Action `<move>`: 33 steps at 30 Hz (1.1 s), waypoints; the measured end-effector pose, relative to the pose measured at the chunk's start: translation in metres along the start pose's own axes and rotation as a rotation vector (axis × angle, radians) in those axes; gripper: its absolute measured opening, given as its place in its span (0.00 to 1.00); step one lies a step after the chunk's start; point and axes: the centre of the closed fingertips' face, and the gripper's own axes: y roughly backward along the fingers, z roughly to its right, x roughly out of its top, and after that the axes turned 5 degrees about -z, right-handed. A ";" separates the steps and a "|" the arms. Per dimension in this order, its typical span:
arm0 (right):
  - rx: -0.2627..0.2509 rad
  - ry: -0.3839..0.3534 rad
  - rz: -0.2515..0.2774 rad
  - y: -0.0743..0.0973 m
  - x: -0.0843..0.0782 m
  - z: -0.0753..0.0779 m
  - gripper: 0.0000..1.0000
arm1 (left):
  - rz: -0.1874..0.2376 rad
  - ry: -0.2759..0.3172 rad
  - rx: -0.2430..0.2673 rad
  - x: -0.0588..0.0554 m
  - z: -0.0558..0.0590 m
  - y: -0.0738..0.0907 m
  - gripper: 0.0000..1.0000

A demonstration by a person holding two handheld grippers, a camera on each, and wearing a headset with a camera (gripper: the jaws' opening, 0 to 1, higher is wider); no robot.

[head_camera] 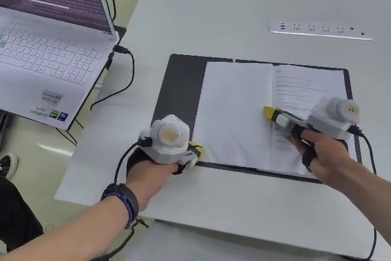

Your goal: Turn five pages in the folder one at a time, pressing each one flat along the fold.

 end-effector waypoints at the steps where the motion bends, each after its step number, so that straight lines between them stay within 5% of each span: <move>1: 0.004 -0.003 0.008 0.000 0.002 -0.003 0.00 | -0.003 0.000 -0.001 0.000 0.000 0.000 0.00; 33: -0.076 -0.048 0.115 -0.043 0.062 0.015 0.00 | -0.006 0.009 0.024 -0.002 -0.001 -0.003 0.00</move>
